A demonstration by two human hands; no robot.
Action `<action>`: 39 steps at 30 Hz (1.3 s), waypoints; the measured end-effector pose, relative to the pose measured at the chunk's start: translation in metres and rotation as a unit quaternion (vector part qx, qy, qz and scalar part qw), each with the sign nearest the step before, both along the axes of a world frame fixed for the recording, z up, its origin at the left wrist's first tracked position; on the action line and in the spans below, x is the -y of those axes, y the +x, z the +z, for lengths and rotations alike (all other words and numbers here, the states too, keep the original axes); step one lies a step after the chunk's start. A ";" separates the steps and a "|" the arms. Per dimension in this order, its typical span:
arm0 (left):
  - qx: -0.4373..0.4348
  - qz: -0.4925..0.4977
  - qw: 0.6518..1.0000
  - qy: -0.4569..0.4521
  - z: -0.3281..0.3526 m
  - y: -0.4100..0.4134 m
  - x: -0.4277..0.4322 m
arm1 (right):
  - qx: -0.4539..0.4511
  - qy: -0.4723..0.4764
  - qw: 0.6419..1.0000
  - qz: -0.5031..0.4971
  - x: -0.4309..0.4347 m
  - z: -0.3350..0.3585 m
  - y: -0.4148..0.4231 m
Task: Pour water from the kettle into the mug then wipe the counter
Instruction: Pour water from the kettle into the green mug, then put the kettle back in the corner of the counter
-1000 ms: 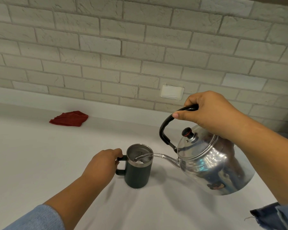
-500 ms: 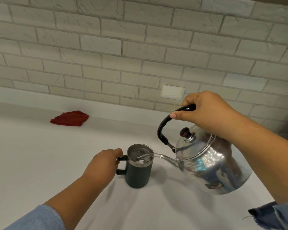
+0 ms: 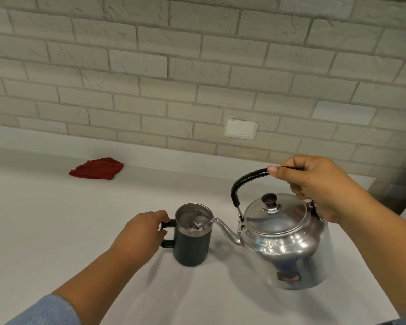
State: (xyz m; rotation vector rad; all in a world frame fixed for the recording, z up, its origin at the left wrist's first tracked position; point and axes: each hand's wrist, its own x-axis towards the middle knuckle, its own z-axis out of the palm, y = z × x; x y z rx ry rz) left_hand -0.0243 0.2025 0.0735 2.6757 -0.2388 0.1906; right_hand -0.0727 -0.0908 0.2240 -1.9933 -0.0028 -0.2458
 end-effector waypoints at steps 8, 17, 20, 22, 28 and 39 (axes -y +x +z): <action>0.047 0.035 0.996 -0.063 0.008 -0.010 0.002 | -0.016 0.149 0.988 -0.027 0.050 -0.022 -0.007; 0.119 -0.057 0.979 -0.157 0.054 -0.027 0.066 | -0.061 0.092 0.990 -0.083 0.121 -0.031 0.002; 0.103 -0.105 0.978 -0.151 0.053 -0.031 0.092 | -0.072 0.078 0.989 -0.104 0.153 -0.035 0.011; 0.100 -0.133 0.978 -0.128 0.049 -0.030 0.108 | -0.080 0.077 0.987 -0.119 0.177 -0.038 0.018; 0.064 -0.174 0.980 -0.079 0.028 -0.022 0.139 | -0.073 0.136 0.970 -0.189 0.242 -0.053 0.044; -0.027 -0.164 0.986 -0.030 -0.026 0.011 0.176 | -0.054 0.346 0.879 -0.322 0.327 -0.098 0.097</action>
